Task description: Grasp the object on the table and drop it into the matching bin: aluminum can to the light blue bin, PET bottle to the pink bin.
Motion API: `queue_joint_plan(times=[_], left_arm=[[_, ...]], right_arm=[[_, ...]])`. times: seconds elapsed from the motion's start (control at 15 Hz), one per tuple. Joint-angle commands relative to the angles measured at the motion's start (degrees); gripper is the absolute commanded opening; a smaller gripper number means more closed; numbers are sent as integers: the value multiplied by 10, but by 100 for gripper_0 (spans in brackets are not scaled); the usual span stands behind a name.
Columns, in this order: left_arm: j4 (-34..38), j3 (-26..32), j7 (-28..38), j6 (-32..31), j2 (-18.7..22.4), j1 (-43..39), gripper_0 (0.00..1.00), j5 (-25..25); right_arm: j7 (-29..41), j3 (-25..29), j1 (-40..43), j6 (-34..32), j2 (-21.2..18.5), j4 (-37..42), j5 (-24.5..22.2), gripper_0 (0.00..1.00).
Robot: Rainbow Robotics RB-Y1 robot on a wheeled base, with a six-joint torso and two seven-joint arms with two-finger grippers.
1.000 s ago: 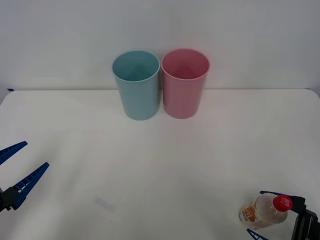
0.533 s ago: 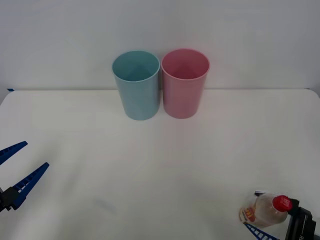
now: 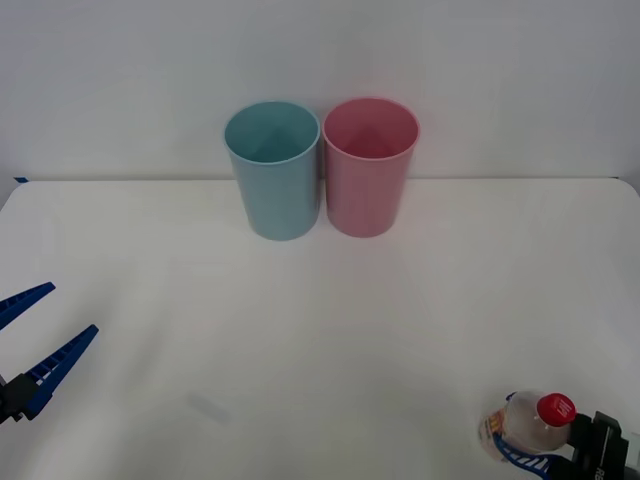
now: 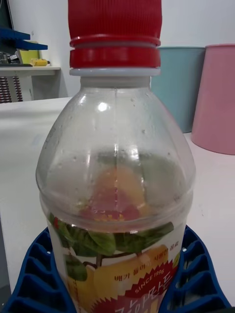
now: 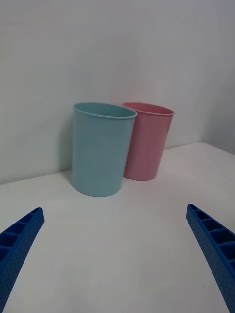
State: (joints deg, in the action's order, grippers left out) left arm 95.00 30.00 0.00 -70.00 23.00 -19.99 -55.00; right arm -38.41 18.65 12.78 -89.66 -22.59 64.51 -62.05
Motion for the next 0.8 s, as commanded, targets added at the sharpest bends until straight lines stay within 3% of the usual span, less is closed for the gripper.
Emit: queue_joint_plan(times=[0.07,0.33,0.8], left_arm=[[0,0,0,0,0,0,100,0],[0,0,0,0,0,0,100,0],[0,0,0,0,0,0,100,0]], right_arm=[[6,-5,-4,0,0,1,4,0],[74,-10,1,6,-1,69,6,0],[206,-34,24,104,-1,251,17,0]])
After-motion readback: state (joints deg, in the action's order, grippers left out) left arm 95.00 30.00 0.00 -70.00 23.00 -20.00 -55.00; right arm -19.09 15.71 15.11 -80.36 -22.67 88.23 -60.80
